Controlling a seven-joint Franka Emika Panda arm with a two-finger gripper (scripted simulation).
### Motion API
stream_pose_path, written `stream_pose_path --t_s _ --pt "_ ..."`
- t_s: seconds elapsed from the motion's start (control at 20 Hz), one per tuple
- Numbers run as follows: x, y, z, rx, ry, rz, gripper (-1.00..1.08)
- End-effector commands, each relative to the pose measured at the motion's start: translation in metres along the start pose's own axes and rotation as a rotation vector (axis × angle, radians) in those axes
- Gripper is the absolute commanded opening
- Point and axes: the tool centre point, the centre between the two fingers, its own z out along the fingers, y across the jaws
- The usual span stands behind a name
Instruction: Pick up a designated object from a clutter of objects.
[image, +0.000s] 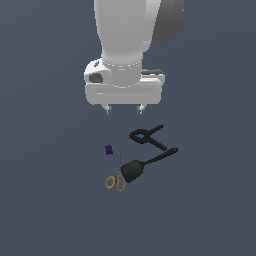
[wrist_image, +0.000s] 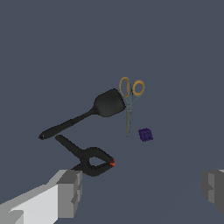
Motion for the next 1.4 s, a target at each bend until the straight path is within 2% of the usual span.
stream_pose_path --t_s 0.0,0.8,1.05,1.35 --pt "0.0 0.0 0.0 0.0 0.0 0.0 1.0" --pt "-0.001 0.005 0.005 0.014 -0.004 -0.015 1.0" --pt "0.003 0.011 0.024 0.014 -0.003 -0.033 1.0" --pt "0.006 0.025 0.065 0.013 -0.002 -0.071 1.0"
